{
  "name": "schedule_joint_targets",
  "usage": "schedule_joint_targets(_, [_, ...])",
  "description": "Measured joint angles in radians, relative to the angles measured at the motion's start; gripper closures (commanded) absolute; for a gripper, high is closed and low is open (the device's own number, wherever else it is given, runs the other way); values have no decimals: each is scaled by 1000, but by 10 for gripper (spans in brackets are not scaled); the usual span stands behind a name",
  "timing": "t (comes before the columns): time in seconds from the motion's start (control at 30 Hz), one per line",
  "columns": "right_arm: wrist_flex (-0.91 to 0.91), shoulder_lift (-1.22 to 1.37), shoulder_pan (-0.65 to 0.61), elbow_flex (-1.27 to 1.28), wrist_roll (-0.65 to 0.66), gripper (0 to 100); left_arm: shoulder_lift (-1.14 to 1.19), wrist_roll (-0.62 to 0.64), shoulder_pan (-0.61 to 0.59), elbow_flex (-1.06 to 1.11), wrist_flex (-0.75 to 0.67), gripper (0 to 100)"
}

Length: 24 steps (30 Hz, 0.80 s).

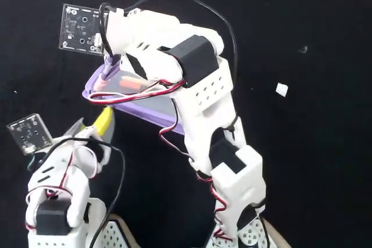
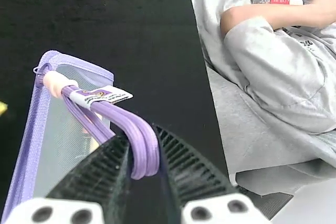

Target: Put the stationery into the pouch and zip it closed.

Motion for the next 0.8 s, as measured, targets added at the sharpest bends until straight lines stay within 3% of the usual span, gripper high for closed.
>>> schedule_joint_targets(0.2, [-72, 0, 44, 0, -55, 987, 138, 55, 46, -15, -77, 773])
schedule_joint_targets(0.37, [-87, 0, 44, 0, -60, 987, 399, 173, 54, -103, -187, 772])
schedule_joint_targets(0.63, [-89, 0, 44, 0, -60, 987, 724, 379, 253, -281, -172, 768])
schedule_joint_targets(0.8, [-89, 0, 44, 0, -60, 987, 749, 408, 270, -284, -172, 768])
